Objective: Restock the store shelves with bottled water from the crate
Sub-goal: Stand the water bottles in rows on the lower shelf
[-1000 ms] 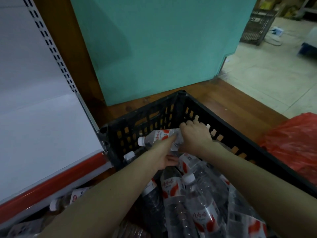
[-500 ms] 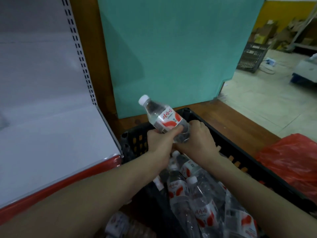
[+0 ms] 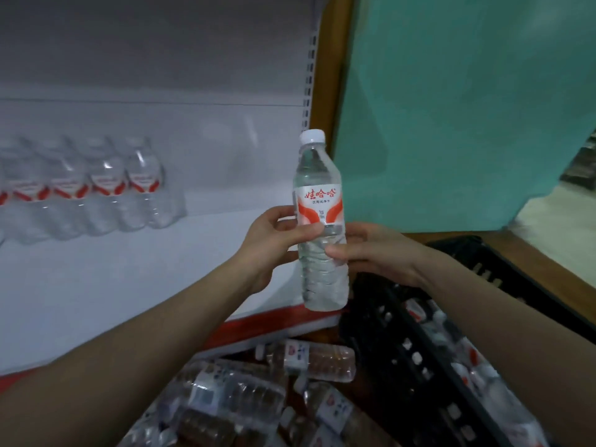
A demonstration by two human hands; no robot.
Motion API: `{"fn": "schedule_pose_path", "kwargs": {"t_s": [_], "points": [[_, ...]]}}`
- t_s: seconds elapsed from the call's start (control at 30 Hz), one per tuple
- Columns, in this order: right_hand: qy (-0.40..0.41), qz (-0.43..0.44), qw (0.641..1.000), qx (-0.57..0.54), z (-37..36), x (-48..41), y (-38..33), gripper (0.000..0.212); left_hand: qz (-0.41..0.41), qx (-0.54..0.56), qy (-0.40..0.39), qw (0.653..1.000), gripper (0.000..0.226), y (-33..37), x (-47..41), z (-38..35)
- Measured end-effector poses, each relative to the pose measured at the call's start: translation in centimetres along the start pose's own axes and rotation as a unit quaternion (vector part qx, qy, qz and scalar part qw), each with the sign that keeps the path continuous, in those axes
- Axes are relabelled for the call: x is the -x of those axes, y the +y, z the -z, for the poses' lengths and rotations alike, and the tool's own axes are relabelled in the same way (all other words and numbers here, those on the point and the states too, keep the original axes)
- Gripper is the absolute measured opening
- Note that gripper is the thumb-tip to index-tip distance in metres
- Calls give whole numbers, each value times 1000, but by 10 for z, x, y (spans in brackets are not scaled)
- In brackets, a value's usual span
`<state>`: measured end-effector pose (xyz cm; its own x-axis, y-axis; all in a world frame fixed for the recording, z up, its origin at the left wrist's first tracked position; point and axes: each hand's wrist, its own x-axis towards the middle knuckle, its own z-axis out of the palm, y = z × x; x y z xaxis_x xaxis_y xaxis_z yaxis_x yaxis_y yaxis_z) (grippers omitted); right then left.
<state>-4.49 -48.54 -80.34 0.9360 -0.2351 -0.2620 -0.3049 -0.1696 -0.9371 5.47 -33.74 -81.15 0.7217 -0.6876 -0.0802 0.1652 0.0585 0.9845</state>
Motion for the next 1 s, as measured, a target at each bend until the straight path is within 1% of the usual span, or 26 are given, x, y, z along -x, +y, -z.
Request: {"fn": "schedule_pose_path", "kwargs": {"t_s": [0.1, 0.2, 0.27, 0.4, 0.47, 0.53, 0.67, 0.87, 1.0], "points": [[-28, -8, 1000, -8, -38, -24, -6, 71, -16, -20, -7, 1000, 52, -3, 6, 44], [-33, -11, 999, -3, -73, -47, -10, 75, -19, -30, 2, 999, 58, -11, 11, 83], [-26, -9, 1000, 14, -91, -63, -13, 70, -27, -25, 12, 999, 56, -15, 13, 105], [-4, 18, 999, 30, -119, -88, -18, 54, -55, -26, 35, 998, 53, -23, 10, 134], [6, 30, 999, 26, -127, -100, -18, 52, -56, -64, 50, 995, 50, -27, 7, 144], [13, 41, 999, 29, -133, -115, -20, 54, -46, -96, 81, 991, 47, -31, 4, 154], [14, 68, 997, 45, -142, -152, -18, 63, -49, -105, 137, 984, 43, -43, -13, 167], [13, 95, 994, 58, -144, -214, -3, 57, -56, -152, 173, 972, 43, -58, -58, 178], [9, 112, 992, 55, -145, -259, 0, 57, -52, -150, 205, 966, 44, -65, -95, 189]]}}
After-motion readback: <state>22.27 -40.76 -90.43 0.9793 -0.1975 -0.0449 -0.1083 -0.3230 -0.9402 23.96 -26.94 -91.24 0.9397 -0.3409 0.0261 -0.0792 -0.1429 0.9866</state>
